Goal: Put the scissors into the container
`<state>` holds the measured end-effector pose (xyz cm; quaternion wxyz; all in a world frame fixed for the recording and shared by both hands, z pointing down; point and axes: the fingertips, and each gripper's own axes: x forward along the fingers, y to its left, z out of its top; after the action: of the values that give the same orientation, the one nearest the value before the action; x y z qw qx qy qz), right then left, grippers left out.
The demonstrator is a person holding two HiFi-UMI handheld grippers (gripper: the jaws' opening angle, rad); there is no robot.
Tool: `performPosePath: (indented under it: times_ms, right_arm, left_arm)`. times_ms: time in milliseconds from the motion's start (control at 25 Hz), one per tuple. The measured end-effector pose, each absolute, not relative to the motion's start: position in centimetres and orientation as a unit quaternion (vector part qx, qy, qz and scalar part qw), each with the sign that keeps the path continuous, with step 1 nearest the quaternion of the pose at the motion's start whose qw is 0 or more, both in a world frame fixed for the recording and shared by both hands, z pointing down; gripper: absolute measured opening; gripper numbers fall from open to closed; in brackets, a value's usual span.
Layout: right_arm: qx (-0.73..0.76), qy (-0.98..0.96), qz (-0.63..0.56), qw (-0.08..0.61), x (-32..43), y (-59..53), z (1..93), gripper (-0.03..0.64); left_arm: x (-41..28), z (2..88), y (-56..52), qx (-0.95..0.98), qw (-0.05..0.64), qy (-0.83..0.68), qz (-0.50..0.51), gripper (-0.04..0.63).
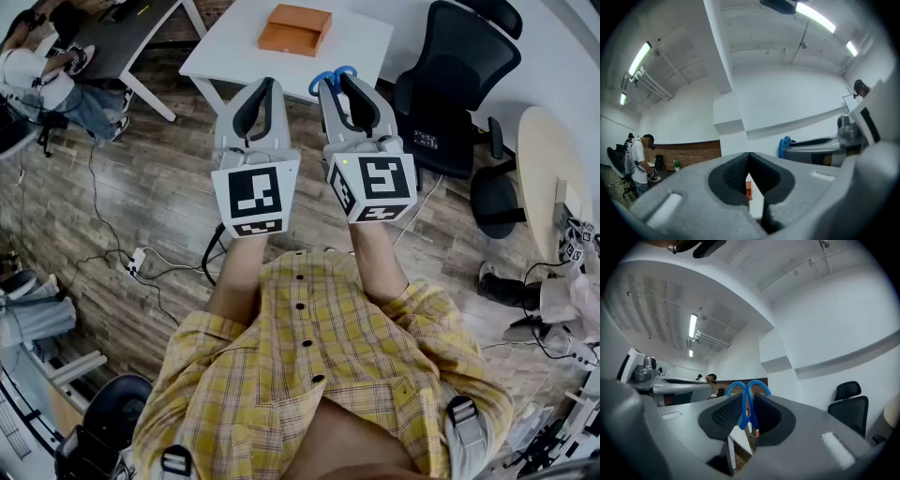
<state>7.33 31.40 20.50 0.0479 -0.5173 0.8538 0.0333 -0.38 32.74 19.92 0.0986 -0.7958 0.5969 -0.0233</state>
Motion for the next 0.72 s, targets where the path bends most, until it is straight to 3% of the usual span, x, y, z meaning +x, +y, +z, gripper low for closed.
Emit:
performPosePath:
  times_ms: [720]
  right_arm:
    - [-0.464, 0.883, 0.034, 0.06, 13.5, 32.8, 20.7, 0.091]
  left_arm:
    - [6.4, 20.4, 34.4, -0.769, 0.105, 0.629, -0.036, -0.002]
